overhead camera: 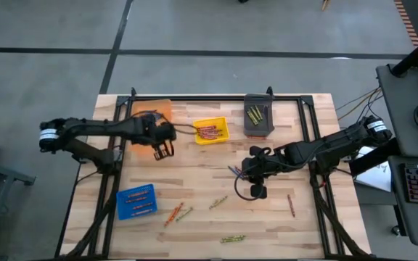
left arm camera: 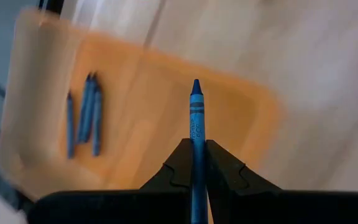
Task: Sort crayons
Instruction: Put the blue crayon into the orange bin
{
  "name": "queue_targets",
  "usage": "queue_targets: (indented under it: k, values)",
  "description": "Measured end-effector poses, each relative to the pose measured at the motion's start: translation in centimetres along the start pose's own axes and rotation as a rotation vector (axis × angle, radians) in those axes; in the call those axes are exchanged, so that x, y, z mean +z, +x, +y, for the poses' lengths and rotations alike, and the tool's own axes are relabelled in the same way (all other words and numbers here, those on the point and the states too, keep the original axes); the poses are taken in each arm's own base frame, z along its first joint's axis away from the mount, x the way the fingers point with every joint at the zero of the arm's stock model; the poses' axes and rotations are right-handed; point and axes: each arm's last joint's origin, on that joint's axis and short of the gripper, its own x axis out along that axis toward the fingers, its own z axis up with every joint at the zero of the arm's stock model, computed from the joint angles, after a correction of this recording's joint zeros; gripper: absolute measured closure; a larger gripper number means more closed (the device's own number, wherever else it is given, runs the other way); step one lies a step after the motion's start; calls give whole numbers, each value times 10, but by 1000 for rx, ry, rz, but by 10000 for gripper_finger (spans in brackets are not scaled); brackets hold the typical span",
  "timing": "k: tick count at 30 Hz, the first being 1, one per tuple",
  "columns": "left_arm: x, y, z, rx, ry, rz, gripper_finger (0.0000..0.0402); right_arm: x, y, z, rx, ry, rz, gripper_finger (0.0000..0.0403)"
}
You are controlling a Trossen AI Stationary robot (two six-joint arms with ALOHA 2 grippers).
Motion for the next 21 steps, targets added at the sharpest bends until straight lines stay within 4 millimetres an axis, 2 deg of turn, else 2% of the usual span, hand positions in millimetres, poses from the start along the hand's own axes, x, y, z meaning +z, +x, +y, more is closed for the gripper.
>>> queue_targets:
  k: [13, 21]
  values:
    - [3, 52, 58, 31, 55, 246, 402, 0, 0, -1, -26, -12, -7, 346]
    - [4, 86, 75, 9, 113, 343, 402, 0, 0, -1, -43, -12, -12, 346]
